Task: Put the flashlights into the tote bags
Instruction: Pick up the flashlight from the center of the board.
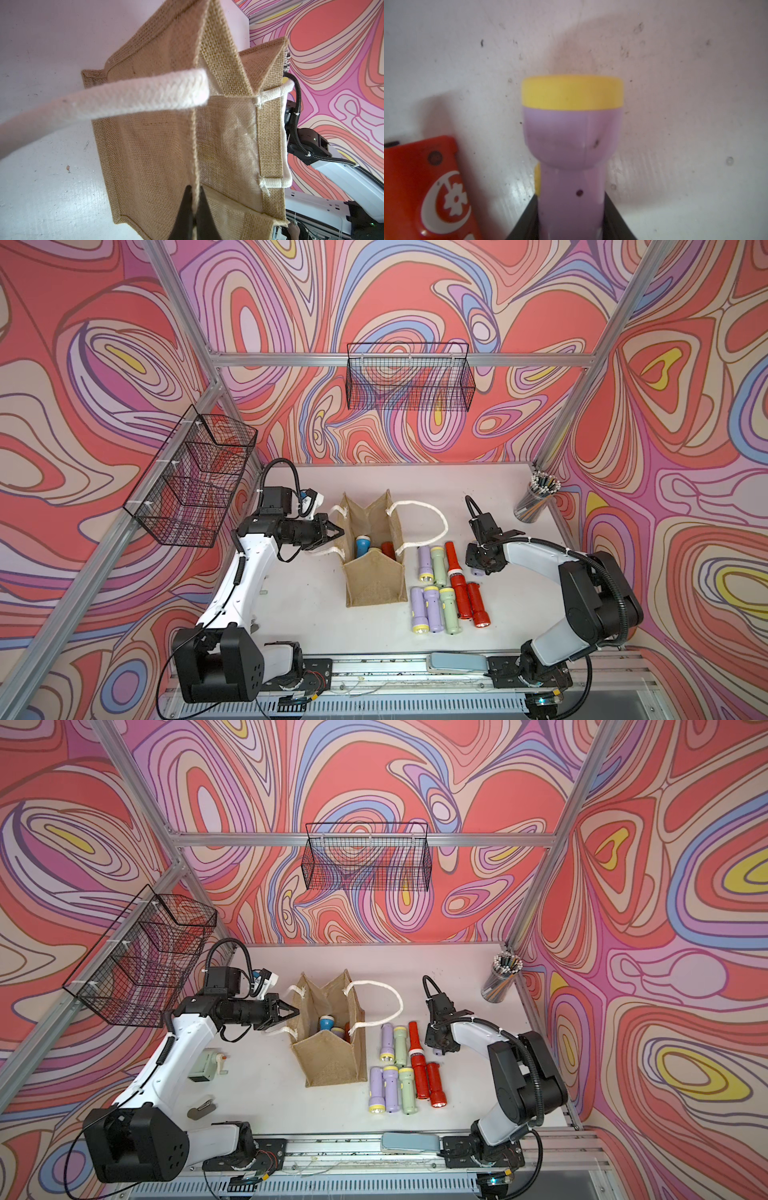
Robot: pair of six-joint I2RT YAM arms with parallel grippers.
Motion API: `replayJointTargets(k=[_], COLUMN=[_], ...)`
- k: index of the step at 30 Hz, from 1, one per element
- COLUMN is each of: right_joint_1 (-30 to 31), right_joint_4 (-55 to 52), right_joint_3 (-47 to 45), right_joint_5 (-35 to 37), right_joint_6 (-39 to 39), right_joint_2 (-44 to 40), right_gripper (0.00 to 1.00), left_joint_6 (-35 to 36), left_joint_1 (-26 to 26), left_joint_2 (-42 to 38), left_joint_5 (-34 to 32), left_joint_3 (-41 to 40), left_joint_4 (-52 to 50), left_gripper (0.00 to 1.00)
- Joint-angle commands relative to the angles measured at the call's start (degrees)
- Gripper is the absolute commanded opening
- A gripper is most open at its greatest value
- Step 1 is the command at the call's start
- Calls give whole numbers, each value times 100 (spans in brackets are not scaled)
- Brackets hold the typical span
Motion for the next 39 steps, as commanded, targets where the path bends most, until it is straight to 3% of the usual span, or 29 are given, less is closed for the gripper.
replayJointTargets(k=[1,11,22,29,35,39], right_joint_1=[-28,-28,33,1313,2451,3011], right_joint_4=[-402,-1576,-2013,-2427,-2217,-2092], right_joint_3=[41,999,2587,4104,5263,6008], right_joint_5=[-63,83,-557,436,602,317], right_joint_6=[98,71,-68,-106,-166,-266], right_joint_2=[57,-883,-1619,-1300,-451,234], right_gripper=[34,24,18,15,14,14], left_joint_6=[64,20,-15,-3,165,99], left_joint_1=[38,35,30,-45,-395,-426], left_joint_2=[50,55,40,-2,-28,-62], left_joint_5=[9,0,256,537,513,575], left_joint_3=[147,141,116,104,93,44], left_joint_4=[-11,24,94,155,67,138], left_gripper=[6,6,6,6,6,4])
